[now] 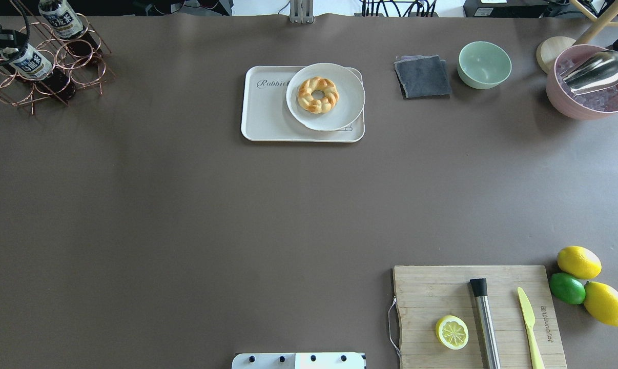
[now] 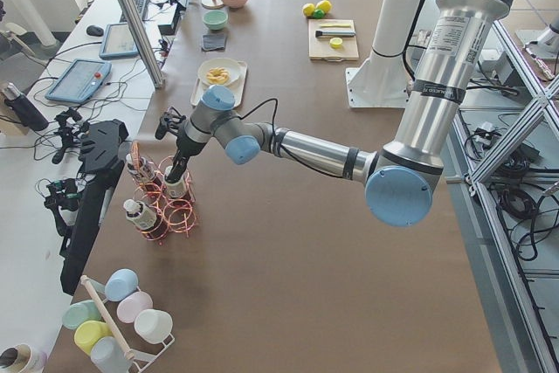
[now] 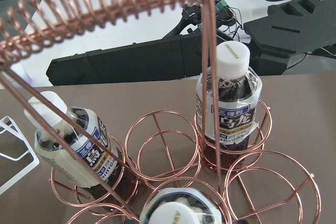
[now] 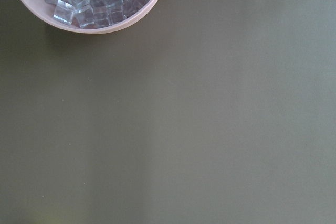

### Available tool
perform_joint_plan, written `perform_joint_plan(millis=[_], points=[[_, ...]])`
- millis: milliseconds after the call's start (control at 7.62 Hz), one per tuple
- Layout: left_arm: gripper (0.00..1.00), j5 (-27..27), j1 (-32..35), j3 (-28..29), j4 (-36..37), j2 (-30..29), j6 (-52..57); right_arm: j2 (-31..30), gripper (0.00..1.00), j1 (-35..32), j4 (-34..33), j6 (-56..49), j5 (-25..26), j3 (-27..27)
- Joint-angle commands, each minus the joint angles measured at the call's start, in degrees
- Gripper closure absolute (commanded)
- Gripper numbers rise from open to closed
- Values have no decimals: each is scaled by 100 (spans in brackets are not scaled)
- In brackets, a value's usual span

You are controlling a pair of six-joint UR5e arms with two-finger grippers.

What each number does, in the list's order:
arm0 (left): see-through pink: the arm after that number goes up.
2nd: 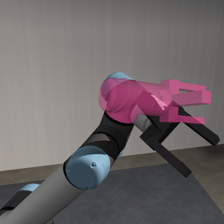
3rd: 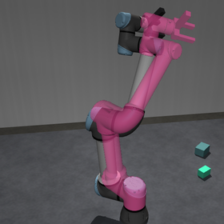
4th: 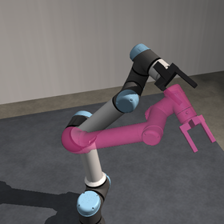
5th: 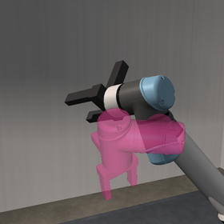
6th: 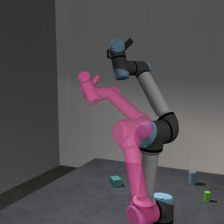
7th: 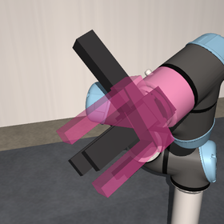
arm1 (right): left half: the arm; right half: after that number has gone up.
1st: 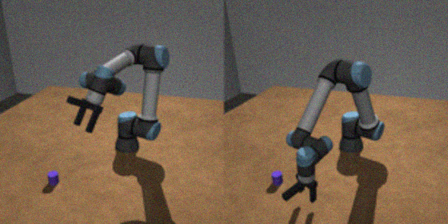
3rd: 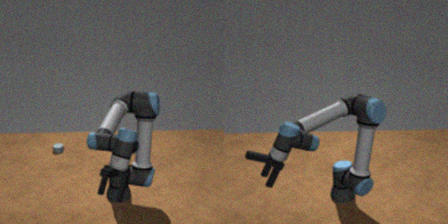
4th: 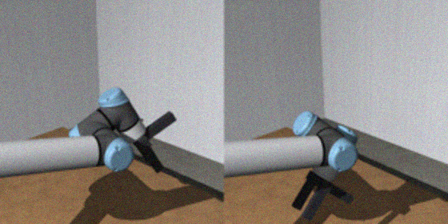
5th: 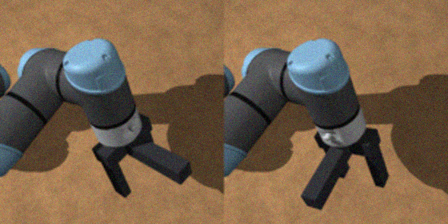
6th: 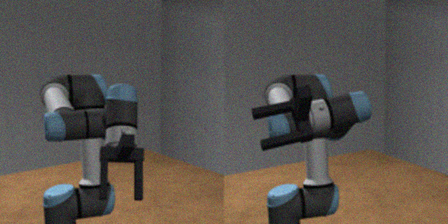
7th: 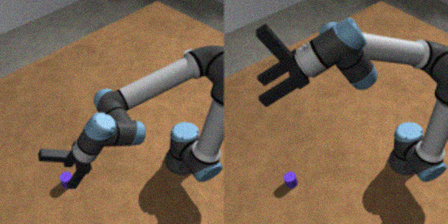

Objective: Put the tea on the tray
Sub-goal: 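Grasp a tea bottle in the copper rack with the left gripper and lift it out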

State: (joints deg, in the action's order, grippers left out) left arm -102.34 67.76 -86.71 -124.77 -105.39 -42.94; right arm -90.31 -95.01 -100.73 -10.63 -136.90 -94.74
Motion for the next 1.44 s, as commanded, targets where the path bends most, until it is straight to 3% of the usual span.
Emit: perform_joint_plan(millis=[0, 394, 656, 1050, 1312], points=[[100, -14, 0, 4, -134, 71, 22, -5, 0, 0, -8, 0, -3, -10], [100, -127, 193, -4, -135, 54, 348, -13, 0, 0, 1, 0, -3, -18], [100, -768, 587, -22, 92, -68, 418, -13, 0, -9, 1, 0, -3, -10], [100, -1191, 1027, -196, 900, -446, 427, -57, 0, -9, 1, 0, -3, -36], [100, -1183, 1204, -879, 1898, -552, 775, -75, 0, -9, 1, 0, -3, -54]])
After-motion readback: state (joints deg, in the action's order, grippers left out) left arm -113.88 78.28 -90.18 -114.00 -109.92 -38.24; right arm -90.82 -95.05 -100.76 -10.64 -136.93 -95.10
